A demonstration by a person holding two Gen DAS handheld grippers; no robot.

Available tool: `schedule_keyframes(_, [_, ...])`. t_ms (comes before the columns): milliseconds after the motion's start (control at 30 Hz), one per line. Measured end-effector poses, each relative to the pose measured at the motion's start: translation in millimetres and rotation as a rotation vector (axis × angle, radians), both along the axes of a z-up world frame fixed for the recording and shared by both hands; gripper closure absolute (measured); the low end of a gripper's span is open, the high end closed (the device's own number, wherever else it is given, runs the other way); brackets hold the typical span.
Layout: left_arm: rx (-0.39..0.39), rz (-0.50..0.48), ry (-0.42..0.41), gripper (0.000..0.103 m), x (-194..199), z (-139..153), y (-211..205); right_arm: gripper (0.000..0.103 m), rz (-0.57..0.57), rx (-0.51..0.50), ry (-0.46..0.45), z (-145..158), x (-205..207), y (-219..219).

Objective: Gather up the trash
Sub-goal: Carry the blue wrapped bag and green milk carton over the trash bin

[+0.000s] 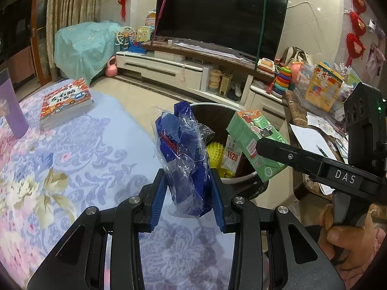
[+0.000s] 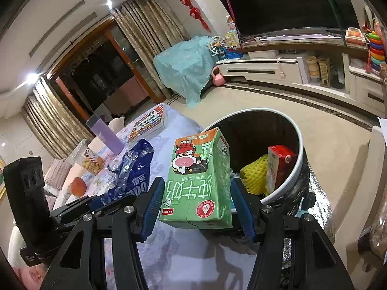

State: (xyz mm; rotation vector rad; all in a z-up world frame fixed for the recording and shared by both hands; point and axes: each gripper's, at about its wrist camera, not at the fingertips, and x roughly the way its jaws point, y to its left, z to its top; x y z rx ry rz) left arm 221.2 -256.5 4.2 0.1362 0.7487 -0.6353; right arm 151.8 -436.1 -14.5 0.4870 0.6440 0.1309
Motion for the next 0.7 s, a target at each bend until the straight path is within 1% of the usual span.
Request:
schedule_keyframes(333, [0.012, -0.028, -0.018, 0.070, 8.1, 5.9, -17.3, 0.045, -0.014, -0.025, 0.004, 2.8, 10.5, -13.8])
schedule_keyframes(700, [0.039, -0.057, -0.020, 0.070, 18.9, 4.6, -39.8, 0.045, -0.030, -0.046, 0.011, 4.8, 13.7, -20.1])
